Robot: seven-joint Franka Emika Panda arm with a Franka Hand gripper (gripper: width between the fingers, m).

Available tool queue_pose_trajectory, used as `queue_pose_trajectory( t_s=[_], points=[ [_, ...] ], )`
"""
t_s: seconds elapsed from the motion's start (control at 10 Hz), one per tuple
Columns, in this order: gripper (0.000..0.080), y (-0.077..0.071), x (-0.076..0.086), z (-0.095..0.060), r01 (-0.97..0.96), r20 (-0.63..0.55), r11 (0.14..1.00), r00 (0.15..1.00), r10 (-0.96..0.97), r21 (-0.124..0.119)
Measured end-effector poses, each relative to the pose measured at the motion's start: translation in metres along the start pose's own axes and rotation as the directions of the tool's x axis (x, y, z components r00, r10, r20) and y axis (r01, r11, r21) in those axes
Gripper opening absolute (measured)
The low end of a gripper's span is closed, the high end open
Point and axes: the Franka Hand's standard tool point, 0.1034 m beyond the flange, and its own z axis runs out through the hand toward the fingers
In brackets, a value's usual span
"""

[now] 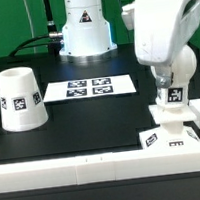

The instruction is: Assemble lamp

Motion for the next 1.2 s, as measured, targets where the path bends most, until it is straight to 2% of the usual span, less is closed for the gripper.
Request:
queue_pose_trajectory(
  t_s=[0.2, 0.4, 0.7, 0.8, 1.2],
  points=[
    [0.0573, -0.0007, -0.0003, 0.0005, -0.134, -0.002, 0.991, 0.991, 0.134, 0.006],
    [0.0573, -0.0014, -0.0016, 0.0011, -0.359, -0.018, 0.931, 0.932, 0.361, 0.057],
    [0.0573, -0.0044, 0.0013, 0.0015, -0.587, -0.011, 0.803, 0.806, 0.591, 0.104],
    [0.0573, -0.0055, 0.0025, 0.0016, -0.657, -0.002, 0.745, 0.750, 0.662, 0.111],
    [0.0573, -0.0066, 0.0040, 0.0017, -0.817, 0.024, 0.566, 0.572, 0.820, 0.109]
  ],
)
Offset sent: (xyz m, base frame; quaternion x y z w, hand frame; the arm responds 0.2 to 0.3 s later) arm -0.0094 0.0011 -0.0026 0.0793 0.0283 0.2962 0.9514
